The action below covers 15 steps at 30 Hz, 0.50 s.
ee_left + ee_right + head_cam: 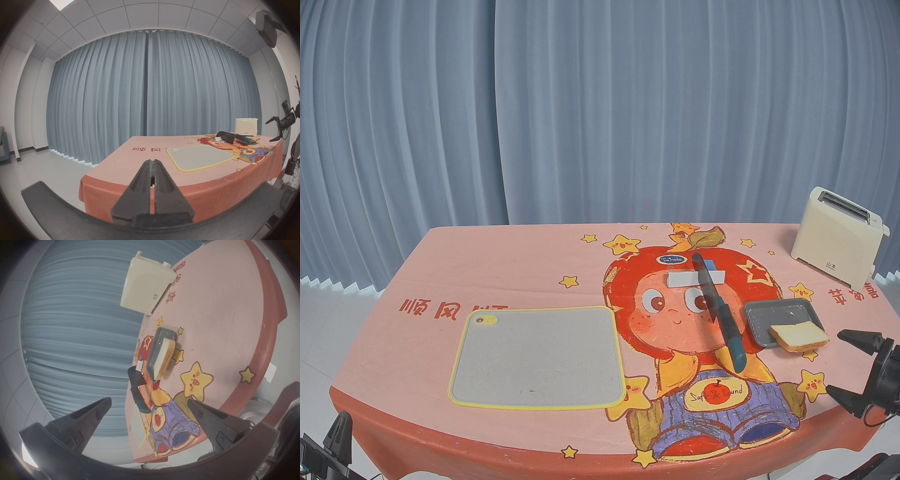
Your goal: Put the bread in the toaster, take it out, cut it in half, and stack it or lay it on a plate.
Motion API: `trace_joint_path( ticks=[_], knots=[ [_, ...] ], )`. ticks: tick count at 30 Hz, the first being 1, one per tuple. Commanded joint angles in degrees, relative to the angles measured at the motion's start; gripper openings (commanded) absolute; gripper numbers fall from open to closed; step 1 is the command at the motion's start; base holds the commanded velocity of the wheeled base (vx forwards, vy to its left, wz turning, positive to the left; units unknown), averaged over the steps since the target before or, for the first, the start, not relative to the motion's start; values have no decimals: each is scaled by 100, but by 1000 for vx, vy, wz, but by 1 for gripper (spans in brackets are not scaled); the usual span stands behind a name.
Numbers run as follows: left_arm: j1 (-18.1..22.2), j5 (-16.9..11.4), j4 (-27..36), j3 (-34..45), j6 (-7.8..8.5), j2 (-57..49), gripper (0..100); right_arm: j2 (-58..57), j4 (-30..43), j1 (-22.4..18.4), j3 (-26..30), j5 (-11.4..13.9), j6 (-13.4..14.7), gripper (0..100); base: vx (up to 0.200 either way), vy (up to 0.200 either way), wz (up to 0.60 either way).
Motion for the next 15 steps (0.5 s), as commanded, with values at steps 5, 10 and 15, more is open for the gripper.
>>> trace_joint_path(
  ticks=[5,10,15],
  knots=[
    [2,0,-2,101,-2,-93,0,1106,-61,-36,-316,4,19,100,0,0,0],
    [2,0,-2,101,-2,-93,0,1387,-219,-124,-439,4,28,100,0,0,0],
    [2,0,-2,101,-2,-93,0,1748,-492,-273,-430,13,28,100,0,0,0]
  ],
)
